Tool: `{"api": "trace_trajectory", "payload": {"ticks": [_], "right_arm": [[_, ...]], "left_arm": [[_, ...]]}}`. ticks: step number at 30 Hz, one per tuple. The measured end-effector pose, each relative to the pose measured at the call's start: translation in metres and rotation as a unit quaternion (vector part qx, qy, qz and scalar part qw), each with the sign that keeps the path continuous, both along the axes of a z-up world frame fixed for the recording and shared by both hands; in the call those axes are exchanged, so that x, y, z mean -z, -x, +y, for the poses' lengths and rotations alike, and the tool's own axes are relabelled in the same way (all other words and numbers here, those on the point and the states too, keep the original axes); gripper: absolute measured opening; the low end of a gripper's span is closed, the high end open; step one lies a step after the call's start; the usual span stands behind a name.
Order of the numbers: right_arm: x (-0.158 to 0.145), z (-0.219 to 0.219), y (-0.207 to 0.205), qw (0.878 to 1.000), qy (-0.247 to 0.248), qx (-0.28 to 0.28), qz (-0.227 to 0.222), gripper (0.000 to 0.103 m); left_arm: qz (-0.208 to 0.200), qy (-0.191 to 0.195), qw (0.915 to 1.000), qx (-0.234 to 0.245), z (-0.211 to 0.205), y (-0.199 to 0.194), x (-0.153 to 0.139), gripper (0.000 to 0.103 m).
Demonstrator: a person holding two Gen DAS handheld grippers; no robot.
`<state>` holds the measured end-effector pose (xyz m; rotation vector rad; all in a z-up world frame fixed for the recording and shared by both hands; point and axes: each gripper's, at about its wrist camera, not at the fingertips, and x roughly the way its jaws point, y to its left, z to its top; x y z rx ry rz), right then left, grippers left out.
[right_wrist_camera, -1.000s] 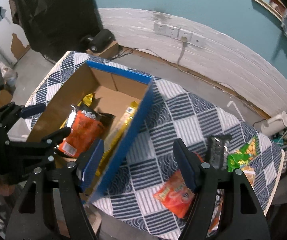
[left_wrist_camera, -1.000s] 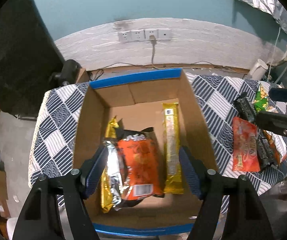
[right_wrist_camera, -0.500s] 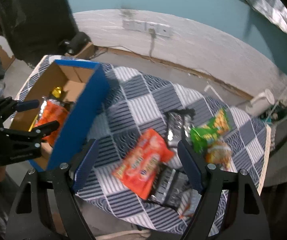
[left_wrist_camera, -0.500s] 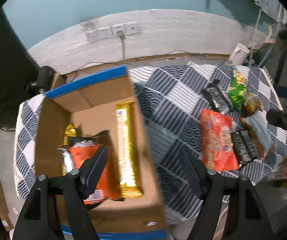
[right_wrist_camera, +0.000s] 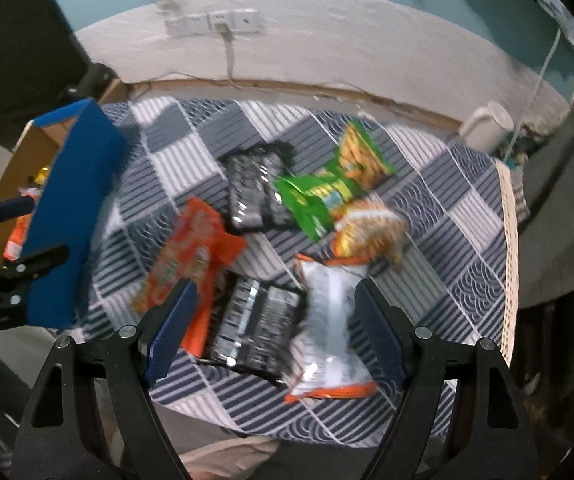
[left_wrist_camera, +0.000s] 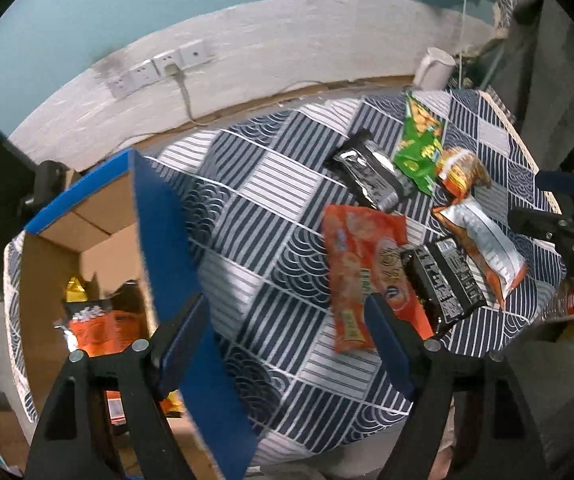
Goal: Organize snacks
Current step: 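Move both tools back over the remaining snacks on the table, then grasp the orange chip bag with the left tool while the right tool grasps the silver chip bag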
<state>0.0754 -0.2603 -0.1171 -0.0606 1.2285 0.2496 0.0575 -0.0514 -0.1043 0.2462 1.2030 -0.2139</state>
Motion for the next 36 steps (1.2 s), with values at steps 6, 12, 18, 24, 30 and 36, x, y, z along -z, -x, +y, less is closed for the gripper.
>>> {"api": "trace_trajectory", "payload": {"ticks": [6,12,18,24,30,36], "right_arm": [[0.014,-0.020,0.000,1.000,-0.002,0.014,0.011,0.080],[0.039,-0.031,-0.001,0.999,0.007,0.018,0.029,0.080],[0.084,-0.038,-0.006,0.997,0.008,0.024,0.076,0.080],[0.112,-0.043,-0.010,0.994,0.014,0.023,0.102,0.080],[0.115,-0.062,-0.009,0.995,0.017,0.032,0.097,0.066],[0.118,-0.073,-0.008,0.995,0.016,0.026,0.098,0.056]], "left_arm": [[0.036,0.021,0.9991,-0.004,-0.015,-0.007,0.020,0.082],[0.050,0.008,0.9987,0.009,-0.037,-0.012,0.040,0.082],[0.074,0.019,0.9971,-0.004,-0.046,-0.021,0.055,0.082],[0.078,0.027,0.9964,-0.021,-0.054,-0.029,0.064,0.082],[0.088,0.014,0.9958,-0.021,-0.064,-0.038,0.076,0.082],[0.103,0.001,0.9945,-0.016,-0.074,-0.046,0.092,0.082]]}}
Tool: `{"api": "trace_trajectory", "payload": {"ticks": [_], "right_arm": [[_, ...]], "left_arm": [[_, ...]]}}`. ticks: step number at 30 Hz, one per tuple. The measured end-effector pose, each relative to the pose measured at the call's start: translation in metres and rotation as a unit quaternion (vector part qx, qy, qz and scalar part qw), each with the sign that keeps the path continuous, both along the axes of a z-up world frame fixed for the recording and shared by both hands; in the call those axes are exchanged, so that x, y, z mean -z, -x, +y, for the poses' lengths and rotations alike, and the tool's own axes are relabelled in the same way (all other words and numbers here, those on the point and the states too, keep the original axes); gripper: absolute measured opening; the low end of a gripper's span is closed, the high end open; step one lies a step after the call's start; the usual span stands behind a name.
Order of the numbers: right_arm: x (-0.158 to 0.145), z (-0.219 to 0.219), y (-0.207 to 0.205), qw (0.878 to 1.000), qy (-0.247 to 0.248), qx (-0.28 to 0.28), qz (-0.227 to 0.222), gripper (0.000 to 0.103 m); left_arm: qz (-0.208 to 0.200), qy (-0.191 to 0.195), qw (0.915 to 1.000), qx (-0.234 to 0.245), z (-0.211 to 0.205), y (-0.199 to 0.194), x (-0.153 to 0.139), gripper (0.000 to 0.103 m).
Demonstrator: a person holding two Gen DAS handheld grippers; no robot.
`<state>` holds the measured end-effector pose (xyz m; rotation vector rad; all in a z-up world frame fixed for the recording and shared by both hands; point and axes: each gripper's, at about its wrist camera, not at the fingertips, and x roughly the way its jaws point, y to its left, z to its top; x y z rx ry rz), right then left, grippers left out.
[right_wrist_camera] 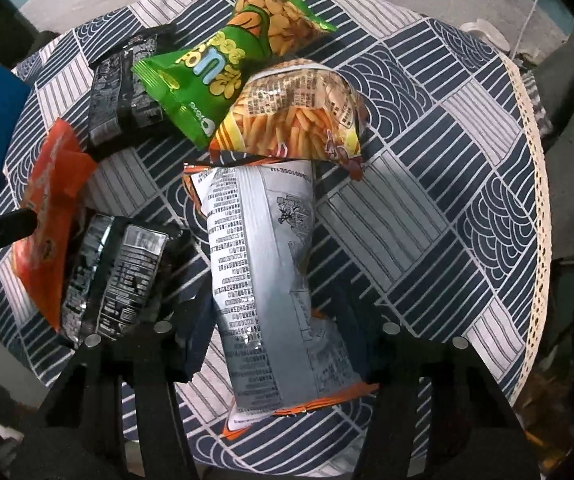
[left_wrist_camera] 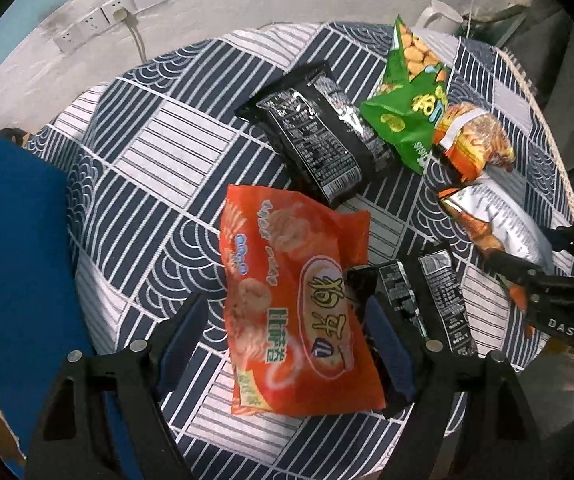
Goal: Organize snacks
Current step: 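Grasp the orange chip bag with the left tool while the right tool grasps the silver chip bag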
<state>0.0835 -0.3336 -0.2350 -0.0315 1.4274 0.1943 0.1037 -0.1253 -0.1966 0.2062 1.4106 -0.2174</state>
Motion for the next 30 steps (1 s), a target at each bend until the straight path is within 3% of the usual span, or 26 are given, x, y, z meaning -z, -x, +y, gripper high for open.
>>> {"api": "trace_trajectory", "payload": {"ticks": [5,15,18,19,20,21,22,30], "right_arm": [[0.009,-0.010,-0.003,1.000,-0.025,0.005,0.009,0.057],[0.026,-0.003,-0.021,1.000,-0.008,-0.005,0.009,0.057],[0.032,0.004,-0.023,1.000,0.006,-0.019,0.001,0.057],[0.032,0.006,-0.022,1.000,0.010,-0.025,-0.002,0.055],[0.032,0.011,-0.021,1.000,0.012,-0.028,-0.004,0.052],[0.031,0.011,-0.020,0.999,0.012,-0.029,-0.008,0.041],[0.030,0.013,-0.019,0.999,0.011,-0.028,-0.008,0.038],[0.006,0.025,-0.014,0.999,-0.007,-0.033,-0.021,0.034]], "left_arm": [[0.019,-0.008,0.9998,-0.008,-0.003,-0.008,0.018,0.082],[0.023,0.004,0.9997,-0.006,0.005,-0.014,0.036,0.082],[0.015,-0.005,0.9998,0.016,0.006,-0.008,0.035,0.068],[0.014,-0.001,0.9997,0.020,0.005,-0.006,0.035,0.059],[0.013,0.001,0.9997,0.022,0.005,-0.004,0.034,0.059],[0.011,0.001,0.9996,0.024,0.003,-0.003,0.032,0.057],[0.008,0.000,0.9995,0.030,0.002,-0.002,0.031,0.057],[-0.023,-0.013,0.9982,0.053,-0.002,0.014,0.008,0.055]]}}
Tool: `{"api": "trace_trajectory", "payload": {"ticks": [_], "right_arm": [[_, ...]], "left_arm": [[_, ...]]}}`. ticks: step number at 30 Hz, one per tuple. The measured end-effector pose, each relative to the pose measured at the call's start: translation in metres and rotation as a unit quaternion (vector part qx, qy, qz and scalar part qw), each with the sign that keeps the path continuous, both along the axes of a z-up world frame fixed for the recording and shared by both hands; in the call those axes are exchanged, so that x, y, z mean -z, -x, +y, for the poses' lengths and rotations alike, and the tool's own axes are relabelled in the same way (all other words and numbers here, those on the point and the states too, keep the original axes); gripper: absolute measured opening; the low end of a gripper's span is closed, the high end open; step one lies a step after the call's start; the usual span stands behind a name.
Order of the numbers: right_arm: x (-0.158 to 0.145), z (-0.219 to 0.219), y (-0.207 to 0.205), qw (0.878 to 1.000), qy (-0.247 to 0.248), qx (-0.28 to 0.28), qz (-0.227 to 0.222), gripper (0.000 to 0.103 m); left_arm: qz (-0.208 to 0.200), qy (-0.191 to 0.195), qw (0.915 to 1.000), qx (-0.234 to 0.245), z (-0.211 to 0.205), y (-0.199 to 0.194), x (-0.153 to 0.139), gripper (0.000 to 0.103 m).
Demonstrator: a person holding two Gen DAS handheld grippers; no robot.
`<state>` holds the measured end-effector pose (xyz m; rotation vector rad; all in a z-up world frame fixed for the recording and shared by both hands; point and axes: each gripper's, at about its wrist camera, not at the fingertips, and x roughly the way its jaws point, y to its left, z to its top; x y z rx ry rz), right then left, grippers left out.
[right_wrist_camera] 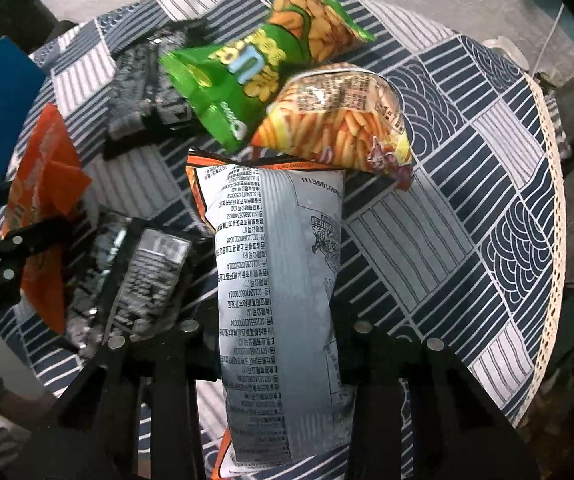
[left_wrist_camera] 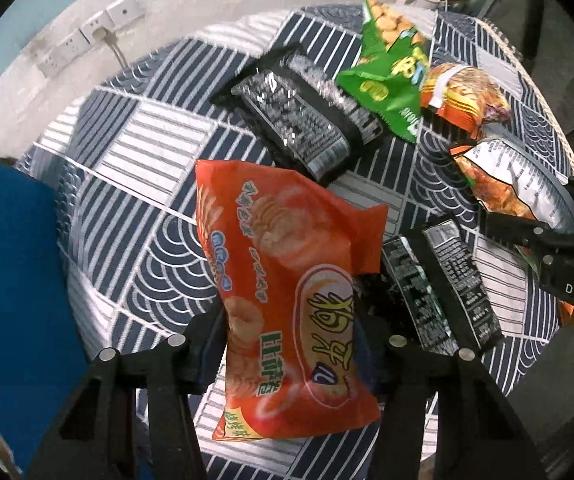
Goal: Organize snacks
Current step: 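Grasp the orange chip bag with the left tool while the right tool grasps the silver chip bag, then lift both bags and carry them over the cardboard box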
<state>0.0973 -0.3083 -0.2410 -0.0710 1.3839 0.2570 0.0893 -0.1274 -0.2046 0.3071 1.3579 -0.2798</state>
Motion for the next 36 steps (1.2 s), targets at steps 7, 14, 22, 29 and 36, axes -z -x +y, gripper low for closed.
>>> {"api": "trace_trajectory", "payload": {"ticks": [7,14,22,29,36], "right_arm": [[-0.047,0.011,0.016,0.999,-0.016,-0.007,-0.031,0.034],[-0.099,0.028,0.030,0.997,-0.036,-0.019,-0.066,0.034],[-0.134,0.048,0.039,0.993,-0.053,-0.035,-0.099,0.034],[-0.156,0.065,0.042,0.990,-0.063,-0.052,-0.119,0.034],[-0.173,0.093,0.038,0.986,-0.075,-0.072,-0.131,0.034]], "left_arm": [[-0.026,0.010,0.9996,-0.001,0.007,0.012,-0.034,0.055],[-0.053,0.022,0.9983,-0.006,0.021,0.009,-0.062,0.055],[-0.086,0.037,0.9955,-0.009,0.041,0.018,-0.103,0.055],[-0.115,0.045,0.9923,-0.007,0.055,0.031,-0.131,0.055],[-0.134,0.046,0.9897,-0.020,0.077,0.037,-0.149,0.055]]}}
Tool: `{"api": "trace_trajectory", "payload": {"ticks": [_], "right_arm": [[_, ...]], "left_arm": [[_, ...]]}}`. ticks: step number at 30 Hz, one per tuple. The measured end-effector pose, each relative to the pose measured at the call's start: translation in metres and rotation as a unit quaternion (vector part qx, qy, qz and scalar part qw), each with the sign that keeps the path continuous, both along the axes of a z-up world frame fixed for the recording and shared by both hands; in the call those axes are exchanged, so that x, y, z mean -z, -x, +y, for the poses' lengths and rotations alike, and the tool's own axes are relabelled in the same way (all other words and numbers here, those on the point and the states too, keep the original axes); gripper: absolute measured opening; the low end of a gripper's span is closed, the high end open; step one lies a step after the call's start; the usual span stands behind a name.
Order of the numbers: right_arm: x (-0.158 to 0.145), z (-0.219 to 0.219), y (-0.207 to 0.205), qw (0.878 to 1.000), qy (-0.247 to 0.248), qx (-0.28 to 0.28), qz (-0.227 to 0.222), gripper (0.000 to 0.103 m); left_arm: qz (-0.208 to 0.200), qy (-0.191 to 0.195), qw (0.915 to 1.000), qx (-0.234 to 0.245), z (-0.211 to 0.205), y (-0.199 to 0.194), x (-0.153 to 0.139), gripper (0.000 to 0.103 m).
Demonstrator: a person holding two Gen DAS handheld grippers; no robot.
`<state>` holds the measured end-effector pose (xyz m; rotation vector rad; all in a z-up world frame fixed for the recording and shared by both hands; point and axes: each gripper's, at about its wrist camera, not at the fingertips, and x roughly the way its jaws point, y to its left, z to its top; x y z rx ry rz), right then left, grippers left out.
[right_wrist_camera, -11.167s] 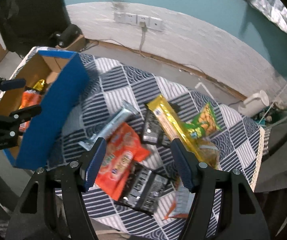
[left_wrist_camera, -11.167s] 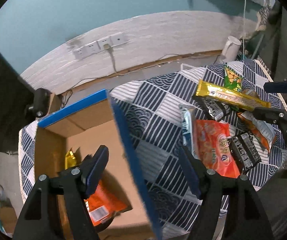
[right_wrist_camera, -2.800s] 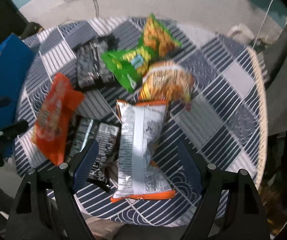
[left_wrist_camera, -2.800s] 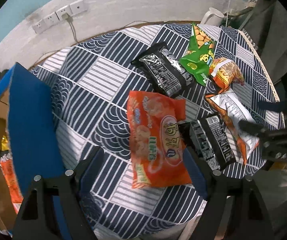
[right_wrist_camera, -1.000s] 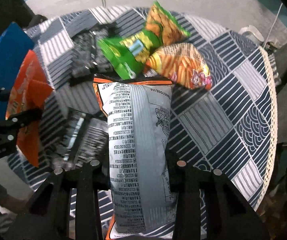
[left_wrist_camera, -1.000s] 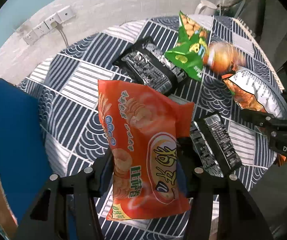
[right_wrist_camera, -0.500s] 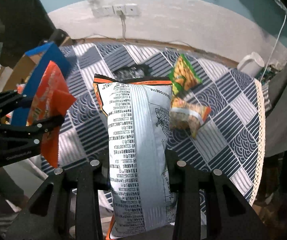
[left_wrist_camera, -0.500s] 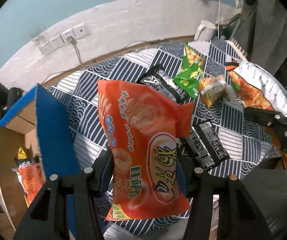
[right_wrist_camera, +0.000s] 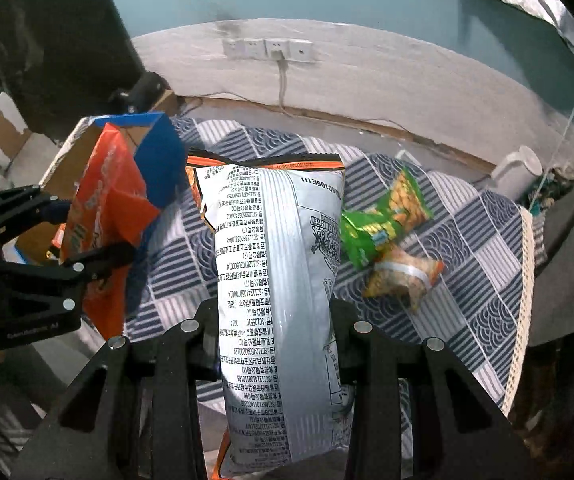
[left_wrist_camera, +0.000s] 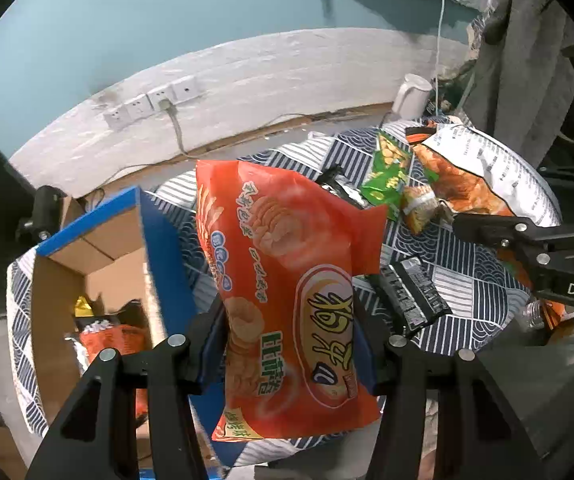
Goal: Organize snacks
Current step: 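Lift both bags and carry them over the cardboard box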
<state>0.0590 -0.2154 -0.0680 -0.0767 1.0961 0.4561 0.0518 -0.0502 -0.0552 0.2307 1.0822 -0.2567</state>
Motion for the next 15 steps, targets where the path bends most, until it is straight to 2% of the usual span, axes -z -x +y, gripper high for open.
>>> {"api": "trace_trajectory", "payload": {"ticks": [6,15], "right_arm": [[-0.007,0.031,-0.006,0.999,-0.018,-0.027,-0.001,0.034],[-0.020,0.084,-0.011,0.998,-0.018,-0.065,-0.012,0.034]], "left_arm": [[-0.022,-0.005,0.9997,-0.008,0.020,0.007,-0.015,0.055],[-0.042,-0.002,0.9984,-0.038,0.067,0.017,-0.026,0.055]]}}
